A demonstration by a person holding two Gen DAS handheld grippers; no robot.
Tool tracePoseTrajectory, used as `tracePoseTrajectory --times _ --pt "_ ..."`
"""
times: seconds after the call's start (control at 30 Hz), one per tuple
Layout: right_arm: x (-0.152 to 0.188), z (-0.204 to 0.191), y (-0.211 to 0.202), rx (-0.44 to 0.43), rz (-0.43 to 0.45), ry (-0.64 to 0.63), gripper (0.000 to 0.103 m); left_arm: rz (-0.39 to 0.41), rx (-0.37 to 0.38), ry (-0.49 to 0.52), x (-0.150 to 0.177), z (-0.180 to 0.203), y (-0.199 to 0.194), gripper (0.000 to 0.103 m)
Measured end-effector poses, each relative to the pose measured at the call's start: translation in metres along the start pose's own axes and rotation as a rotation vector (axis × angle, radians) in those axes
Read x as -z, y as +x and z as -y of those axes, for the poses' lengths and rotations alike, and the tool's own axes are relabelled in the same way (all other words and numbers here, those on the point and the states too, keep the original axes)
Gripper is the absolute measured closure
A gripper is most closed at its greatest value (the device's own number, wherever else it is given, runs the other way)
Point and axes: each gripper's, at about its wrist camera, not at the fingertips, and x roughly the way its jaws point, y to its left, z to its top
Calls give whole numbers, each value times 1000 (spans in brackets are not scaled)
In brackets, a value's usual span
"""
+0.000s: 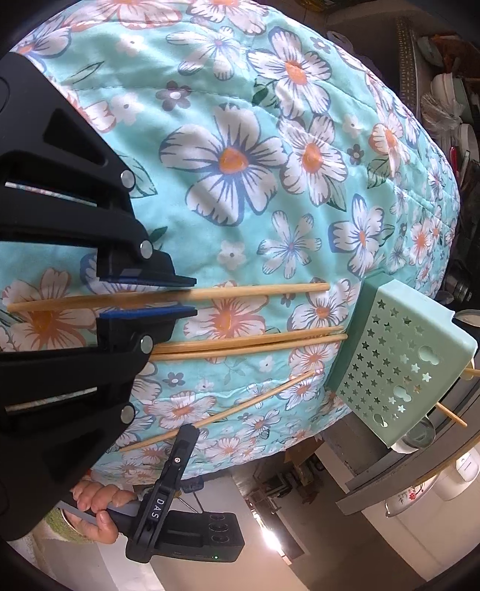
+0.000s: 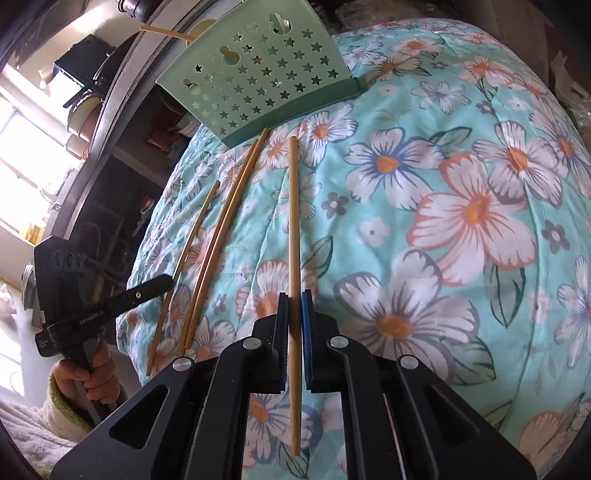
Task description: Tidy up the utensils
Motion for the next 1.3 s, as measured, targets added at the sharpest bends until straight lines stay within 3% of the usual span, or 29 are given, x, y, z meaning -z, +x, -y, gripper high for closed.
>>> tracePoseTrajectory --times 0.17,0.27,0.47,0.9,1.3 --pt "3 -3 -14 53 -21 -22 94 16 -20 52 -17 -1 -1 84" --pt "-5 -5 -18 61 0 -28 81 15 -21 67 -31 -3 1 83" --pt "-33 -25 -14 103 29 -96 73 31 -37 114 -59 5 8 82" --pt "-79 -47 33 233 -9 -221 73 -53 -90 204 -87 12 59 82" --pt "-93 -56 68 302 -40 -281 73 -50 -78 188 -94 8 70 83"
